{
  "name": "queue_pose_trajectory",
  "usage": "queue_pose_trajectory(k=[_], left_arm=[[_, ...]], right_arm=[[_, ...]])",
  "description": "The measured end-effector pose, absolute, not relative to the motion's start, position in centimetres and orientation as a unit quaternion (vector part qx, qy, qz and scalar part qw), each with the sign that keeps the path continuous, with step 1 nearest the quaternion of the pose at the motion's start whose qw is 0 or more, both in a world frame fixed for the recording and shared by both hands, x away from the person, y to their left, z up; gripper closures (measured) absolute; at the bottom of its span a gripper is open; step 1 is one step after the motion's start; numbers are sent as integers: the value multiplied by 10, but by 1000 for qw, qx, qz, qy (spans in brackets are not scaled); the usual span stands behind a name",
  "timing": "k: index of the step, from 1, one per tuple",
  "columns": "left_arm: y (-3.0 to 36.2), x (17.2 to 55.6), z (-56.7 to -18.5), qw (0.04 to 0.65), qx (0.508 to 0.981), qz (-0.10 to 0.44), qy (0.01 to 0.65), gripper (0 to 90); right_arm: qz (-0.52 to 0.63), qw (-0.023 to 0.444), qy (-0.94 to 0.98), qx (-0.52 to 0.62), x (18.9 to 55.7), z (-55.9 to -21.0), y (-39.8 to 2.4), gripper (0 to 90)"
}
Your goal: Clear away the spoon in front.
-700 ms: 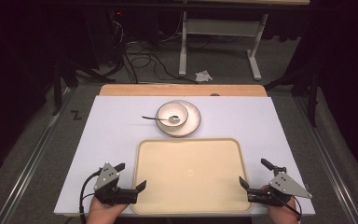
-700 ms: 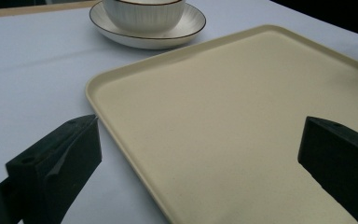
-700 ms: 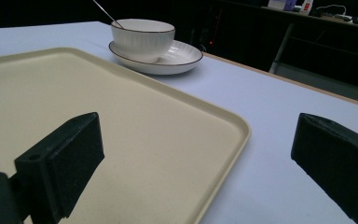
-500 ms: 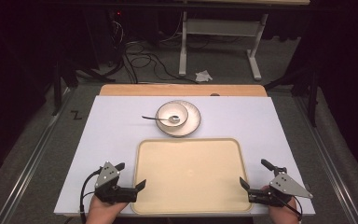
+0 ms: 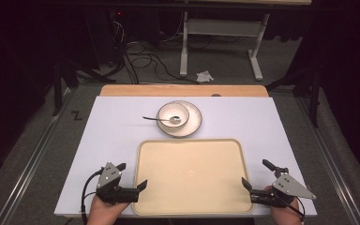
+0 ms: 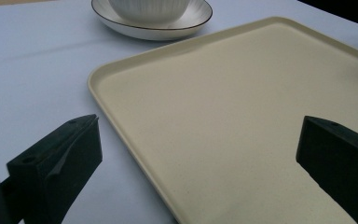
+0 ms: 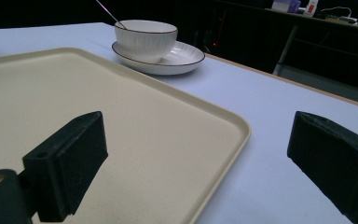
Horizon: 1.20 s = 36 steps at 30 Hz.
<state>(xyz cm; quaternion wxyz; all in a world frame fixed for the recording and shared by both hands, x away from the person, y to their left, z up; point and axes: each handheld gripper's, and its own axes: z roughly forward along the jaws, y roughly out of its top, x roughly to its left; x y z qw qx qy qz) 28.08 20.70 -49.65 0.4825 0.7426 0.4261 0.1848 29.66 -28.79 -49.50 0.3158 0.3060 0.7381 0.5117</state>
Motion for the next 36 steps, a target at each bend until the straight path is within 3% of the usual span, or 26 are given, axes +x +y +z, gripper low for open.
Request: queue_pose_trajectory(k=[18,36], left_arm=[[207,282,-494,484,739,193,427,10],[211,306,-463,497,729,209,423,9]], right_arm=[[503,319,742,309,297,-497,-286,48],[502,321,743,305,298,-498,-289,35]])
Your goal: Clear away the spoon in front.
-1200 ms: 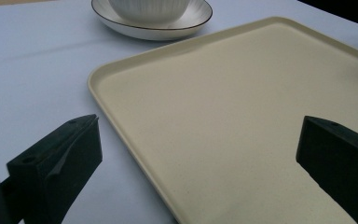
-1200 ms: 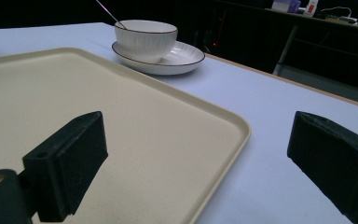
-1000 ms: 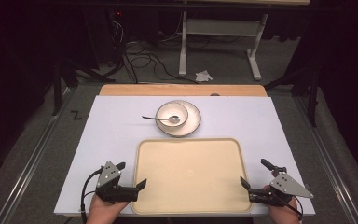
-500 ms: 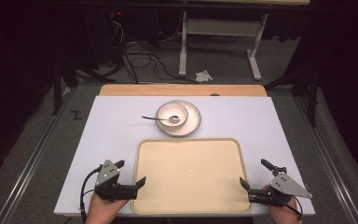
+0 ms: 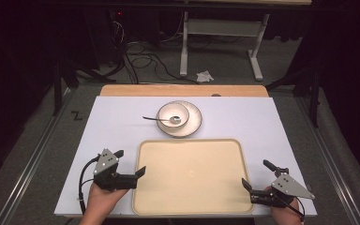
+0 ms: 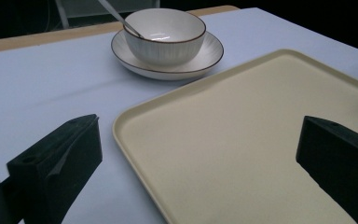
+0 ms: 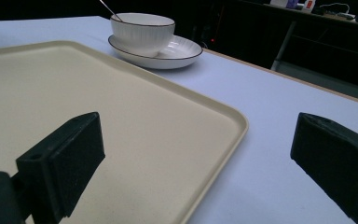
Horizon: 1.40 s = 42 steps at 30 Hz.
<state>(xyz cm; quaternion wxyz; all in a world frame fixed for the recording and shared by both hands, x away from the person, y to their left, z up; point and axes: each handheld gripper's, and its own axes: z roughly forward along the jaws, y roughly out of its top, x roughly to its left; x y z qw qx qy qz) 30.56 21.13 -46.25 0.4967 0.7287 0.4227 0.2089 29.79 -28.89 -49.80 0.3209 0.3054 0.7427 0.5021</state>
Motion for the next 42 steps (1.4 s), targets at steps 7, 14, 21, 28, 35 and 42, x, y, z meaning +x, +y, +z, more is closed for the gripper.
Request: queue_pose_trajectory(k=[7,14,21,28,35,42], left_arm=[[213,314,-454,493,727,214,427,23],[216,325,-442,499,719,216,433,34],[216,333,-437,493,722,220,432,41],[217,348,-428,495,715,226,440,55],[213,360,-424,485,719,228,442,68],[207,372,-421,478,723,227,443,69]], right_arm=[[503,323,742,305,297,-497,-288,33],[505,322,742,301,297,-497,-287,33],[504,321,742,303,296,-497,-287,33],[504,318,743,306,296,-497,-287,33],[504,317,743,306,296,-497,-287,33],[505,319,743,304,297,-497,-287,33]])
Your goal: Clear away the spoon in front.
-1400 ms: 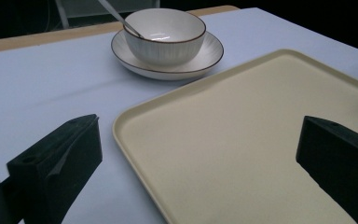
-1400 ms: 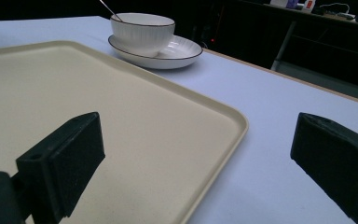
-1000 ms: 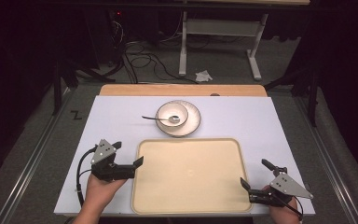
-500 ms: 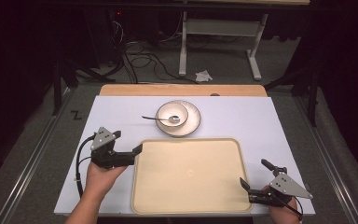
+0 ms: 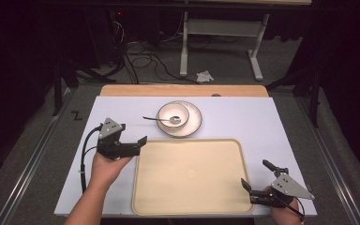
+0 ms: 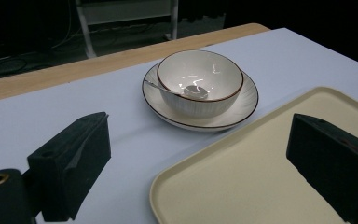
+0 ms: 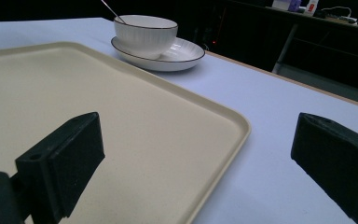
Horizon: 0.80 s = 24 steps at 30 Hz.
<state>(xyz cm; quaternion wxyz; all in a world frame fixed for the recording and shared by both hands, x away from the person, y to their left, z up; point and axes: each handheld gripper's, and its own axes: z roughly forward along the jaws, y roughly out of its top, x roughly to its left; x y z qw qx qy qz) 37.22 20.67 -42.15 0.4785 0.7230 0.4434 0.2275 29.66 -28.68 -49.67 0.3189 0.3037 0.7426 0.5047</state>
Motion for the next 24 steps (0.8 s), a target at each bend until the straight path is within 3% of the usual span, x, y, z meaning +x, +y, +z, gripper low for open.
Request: queue_pose_trajectory(k=[24], left_arm=[[193,429,-414,474,709,216,475,85]], right_arm=[[507,316,741,306,297,-498,-287,36]])
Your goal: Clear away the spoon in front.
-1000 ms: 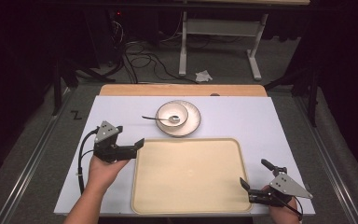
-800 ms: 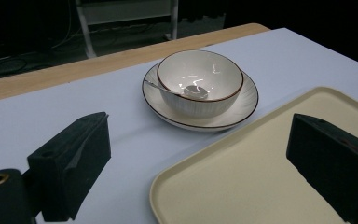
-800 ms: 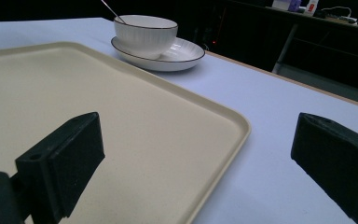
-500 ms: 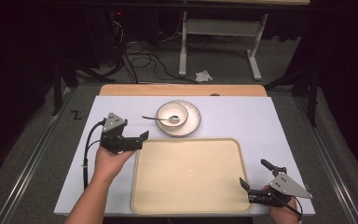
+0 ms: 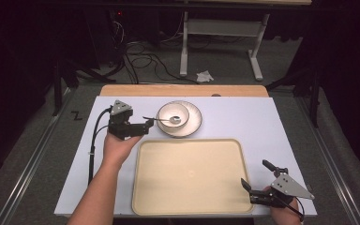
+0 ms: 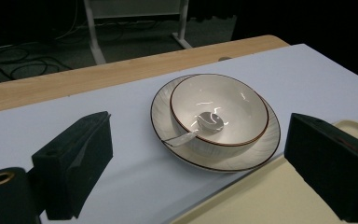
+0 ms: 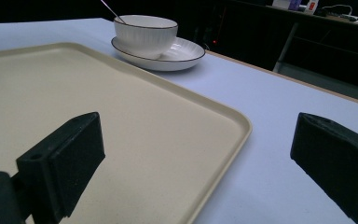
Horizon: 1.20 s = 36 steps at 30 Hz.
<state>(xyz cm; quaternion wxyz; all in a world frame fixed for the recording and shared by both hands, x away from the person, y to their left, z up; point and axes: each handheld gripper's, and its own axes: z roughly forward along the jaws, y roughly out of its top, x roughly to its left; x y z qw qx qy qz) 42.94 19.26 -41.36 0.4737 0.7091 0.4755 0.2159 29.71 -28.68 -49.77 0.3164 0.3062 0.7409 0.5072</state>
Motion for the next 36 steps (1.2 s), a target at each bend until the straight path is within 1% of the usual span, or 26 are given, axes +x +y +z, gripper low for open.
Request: queue_pose_trajectory(k=[7,12,15,19,26,28,29,31,32,33,34,35,36], left_arm=[[192,443,-421,466,702,212,495,111],[192,448,-425,462,703,208,500,146],[191,451,-428,460,702,206,503,151],[192,457,-434,456,701,193,513,169],[186,460,-440,450,708,182,513,226],[186,459,-441,453,707,178,513,264],[185,459,-442,453,707,176,514,264],[184,460,-443,450,707,172,517,317],[185,460,-443,452,706,166,520,368],[185,460,-443,456,703,156,522,386],[185,460,-443,456,703,156,522,426],[187,462,-443,465,699,140,526,445],[187,462,-443,465,699,140,526,459]], right_arm=[[508,314,741,307,297,-498,-287,36],[508,316,741,306,297,-498,-288,35],[508,317,741,305,297,-498,-288,36],[509,315,739,309,297,-498,-288,36],[511,314,739,308,297,-498,-288,36],[511,314,739,308,297,-498,-288,36],[511,314,738,308,297,-498,-288,36],[511,314,738,309,297,-498,-288,36],[511,313,738,309,297,-498,-288,36],[511,313,739,309,297,-498,-288,36],[509,314,739,309,297,-498,-288,36],[509,314,739,309,297,-498,-288,36],[510,314,739,309,297,-498,-288,37]])
